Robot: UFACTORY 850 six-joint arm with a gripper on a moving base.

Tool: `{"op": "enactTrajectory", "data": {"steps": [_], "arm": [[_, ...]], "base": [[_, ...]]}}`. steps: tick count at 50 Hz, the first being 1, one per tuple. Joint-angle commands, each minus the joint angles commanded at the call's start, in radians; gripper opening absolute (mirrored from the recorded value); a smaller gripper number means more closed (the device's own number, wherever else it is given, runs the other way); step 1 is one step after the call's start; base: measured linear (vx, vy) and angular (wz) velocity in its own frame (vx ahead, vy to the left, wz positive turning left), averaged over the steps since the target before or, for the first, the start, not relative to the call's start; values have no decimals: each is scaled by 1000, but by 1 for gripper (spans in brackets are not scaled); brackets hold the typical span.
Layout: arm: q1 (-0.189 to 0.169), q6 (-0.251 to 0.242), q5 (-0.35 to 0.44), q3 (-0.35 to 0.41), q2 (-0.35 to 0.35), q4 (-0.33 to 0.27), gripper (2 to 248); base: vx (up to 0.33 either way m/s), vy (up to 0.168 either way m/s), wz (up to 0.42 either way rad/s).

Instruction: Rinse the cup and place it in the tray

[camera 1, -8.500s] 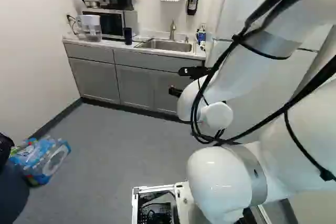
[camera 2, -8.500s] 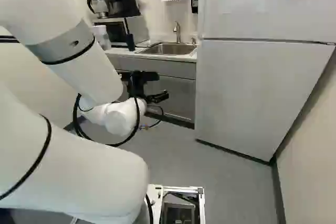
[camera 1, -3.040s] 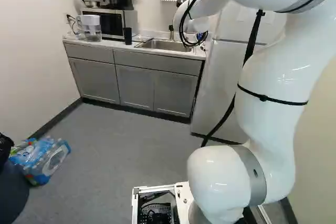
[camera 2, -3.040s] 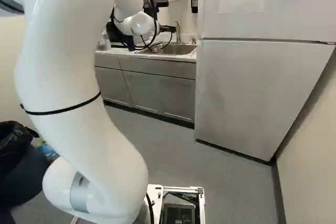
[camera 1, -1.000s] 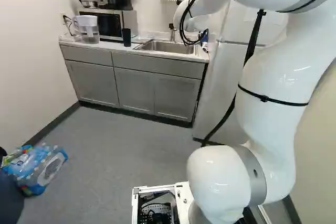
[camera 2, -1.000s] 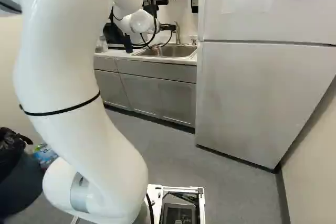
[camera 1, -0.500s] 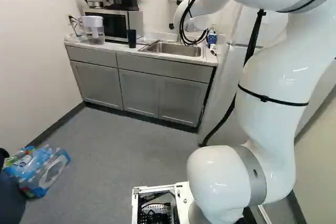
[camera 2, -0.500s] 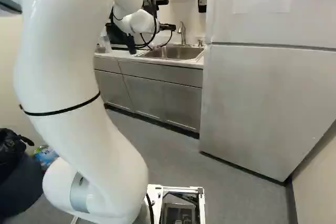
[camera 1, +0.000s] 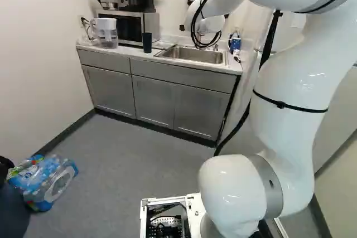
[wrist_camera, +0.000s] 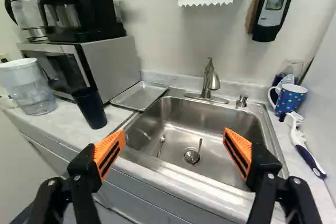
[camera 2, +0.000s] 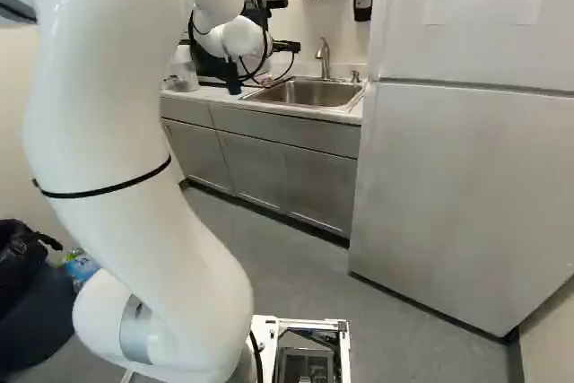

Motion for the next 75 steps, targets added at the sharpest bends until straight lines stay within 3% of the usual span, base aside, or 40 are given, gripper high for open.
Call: {"op": "enactTrajectory", "data": {"steps": [75], "arm": [[0, 0, 0, 0, 0, 0, 247]], "base": [[118, 5, 2]]}}
